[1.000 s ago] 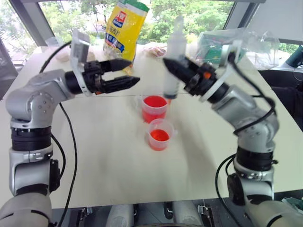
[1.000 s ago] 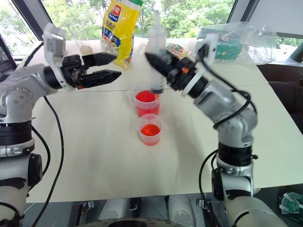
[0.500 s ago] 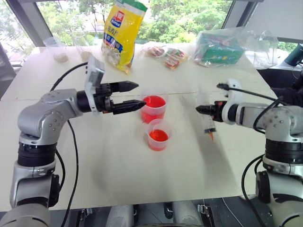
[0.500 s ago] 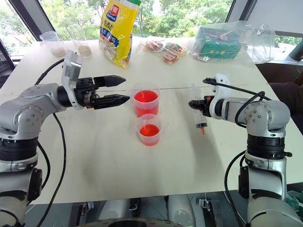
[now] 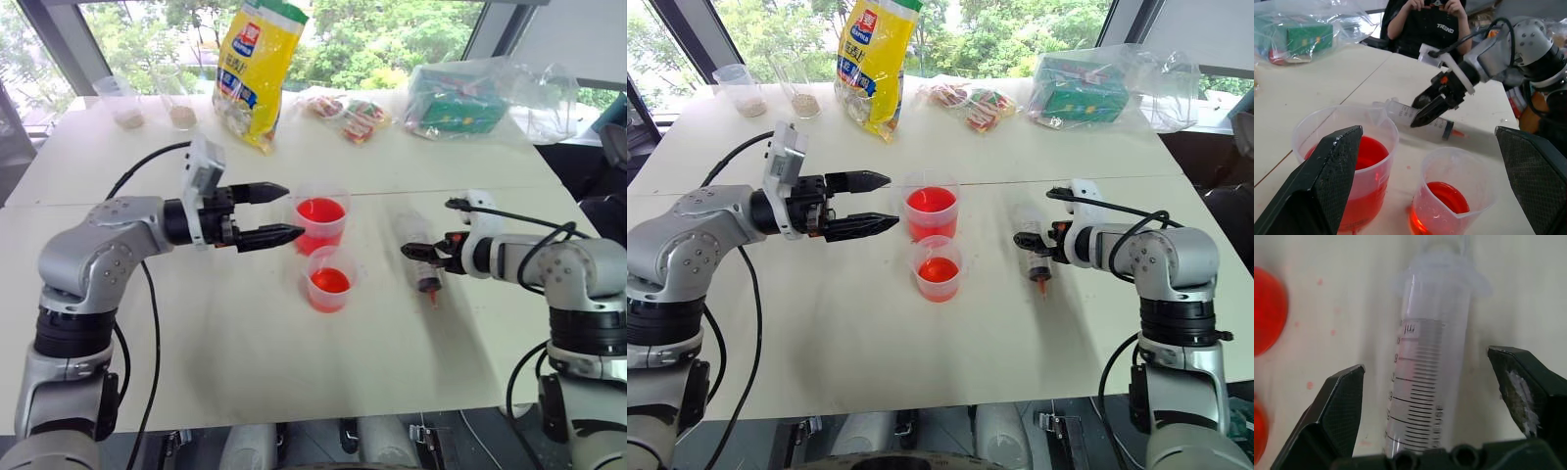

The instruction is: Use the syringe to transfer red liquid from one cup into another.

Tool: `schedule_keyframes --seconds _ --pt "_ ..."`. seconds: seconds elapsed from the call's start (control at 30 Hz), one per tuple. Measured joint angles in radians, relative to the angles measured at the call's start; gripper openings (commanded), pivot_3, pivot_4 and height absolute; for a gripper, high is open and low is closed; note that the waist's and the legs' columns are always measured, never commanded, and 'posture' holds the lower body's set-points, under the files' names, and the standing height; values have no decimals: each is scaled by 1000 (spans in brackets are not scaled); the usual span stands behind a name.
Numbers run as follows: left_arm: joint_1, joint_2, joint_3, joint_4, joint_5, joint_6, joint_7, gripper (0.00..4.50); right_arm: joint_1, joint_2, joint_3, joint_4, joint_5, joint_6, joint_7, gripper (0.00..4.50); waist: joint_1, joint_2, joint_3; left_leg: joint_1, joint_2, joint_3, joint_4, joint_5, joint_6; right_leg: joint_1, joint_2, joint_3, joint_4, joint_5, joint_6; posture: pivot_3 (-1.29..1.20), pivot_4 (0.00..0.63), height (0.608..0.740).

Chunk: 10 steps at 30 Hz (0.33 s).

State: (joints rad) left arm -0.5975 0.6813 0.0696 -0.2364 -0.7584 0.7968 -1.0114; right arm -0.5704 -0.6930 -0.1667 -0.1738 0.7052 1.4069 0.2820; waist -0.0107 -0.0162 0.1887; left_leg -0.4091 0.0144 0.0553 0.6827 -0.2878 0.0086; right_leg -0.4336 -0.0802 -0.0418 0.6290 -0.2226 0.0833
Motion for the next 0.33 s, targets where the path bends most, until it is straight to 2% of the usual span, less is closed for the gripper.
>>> schedule_keyframes --seconds 0.13,0.27,0.33 --pt "8 20 -4 -1 4 0 -14 4500 24 -105 -56 -150 76 -25 142 4442 0 0 0 0 0 0 0 0 0 0 0 0 0 0 0 0 150 740" --pt "19 28 -5 0 8 -1 -25 4500 96 -247 -175 -279 191 -60 333 4442 3 -1 0 0 0 -1 0 0 0 1 0 0 -2 0 0 0 150 740" --pt "22 31 -5 0 8 -2 -28 4500 123 -281 -218 -302 222 -69 379 4442 3 -1 0 0 0 0 0 0 0 1 0 0 -2 0 0 0 150 740"
